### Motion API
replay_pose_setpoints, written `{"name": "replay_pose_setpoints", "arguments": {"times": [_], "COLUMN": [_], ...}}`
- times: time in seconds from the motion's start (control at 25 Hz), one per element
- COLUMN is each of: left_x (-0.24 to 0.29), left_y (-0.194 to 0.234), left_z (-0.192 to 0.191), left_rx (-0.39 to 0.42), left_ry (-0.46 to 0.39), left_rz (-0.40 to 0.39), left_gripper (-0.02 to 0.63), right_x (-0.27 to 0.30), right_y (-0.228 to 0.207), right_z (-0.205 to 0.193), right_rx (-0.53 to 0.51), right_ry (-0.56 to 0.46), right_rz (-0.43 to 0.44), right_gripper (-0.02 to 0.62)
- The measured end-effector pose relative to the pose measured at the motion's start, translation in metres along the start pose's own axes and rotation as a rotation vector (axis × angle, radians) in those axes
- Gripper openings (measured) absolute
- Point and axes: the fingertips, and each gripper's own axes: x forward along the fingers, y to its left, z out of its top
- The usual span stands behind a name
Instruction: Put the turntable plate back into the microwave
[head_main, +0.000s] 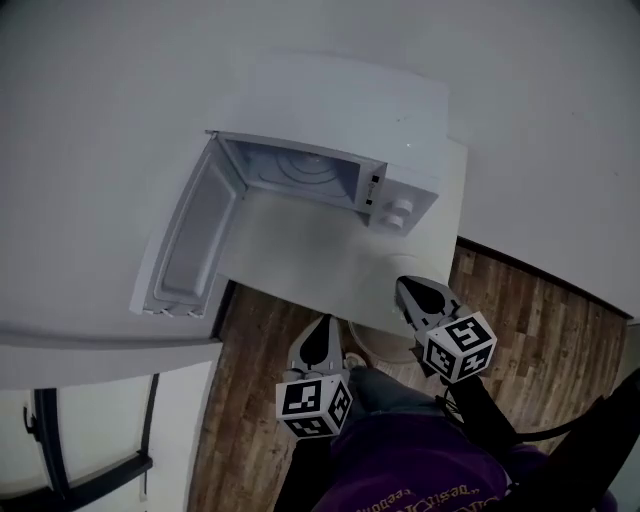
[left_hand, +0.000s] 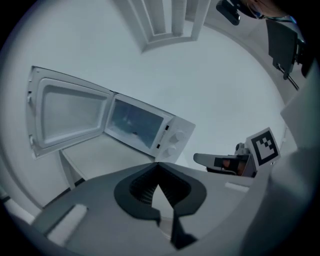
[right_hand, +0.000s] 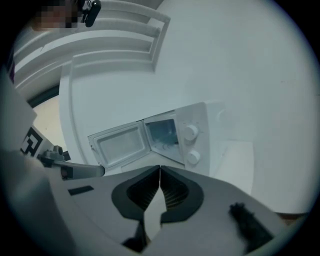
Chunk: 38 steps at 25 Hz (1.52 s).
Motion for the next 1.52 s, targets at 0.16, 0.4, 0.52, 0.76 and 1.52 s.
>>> {"name": "replay_pose_setpoints", "arguments": {"times": [0.16, 0.4, 0.52, 0.76, 1.52], "left_x": [0.022, 0.039, 0.044, 0.041, 0.020], "left_y": [-0.022, -0.029, -0.032, -0.047, -0.027], "left_z": [0.008, 0.004, -0.007, -0.038, -0.117], "left_rx": [0.092, 0.167, 0.202, 0.238, 0.002], "left_ry": [0.062, 0.162, 0.219, 0.339, 0.491], "left_rz": [-0.164, -0.312, -0.381, -0.526, -0.431], "left_gripper": [0.003, 0.004, 0.004, 0.005, 0.082], "right_x": [-0.019, -0.044, -0.057, -0.091, -0.149], "right_y": [-0.019, -0.031, -0.032, -0.025, -0.047], "right_z": [-0.006, -0.019, -0.031, -0.062, -0.155], "right_rx": [0.089, 0.196, 0.235, 0.335, 0.562], "right_ry": [-0.035, -0.058, -0.063, -0.065, -0.037], "right_rz": [-0.153, -0.326, -0.418, -0.581, -0.630], "right_gripper": [0.009, 0.009, 0.009, 0.011, 0.087]}}
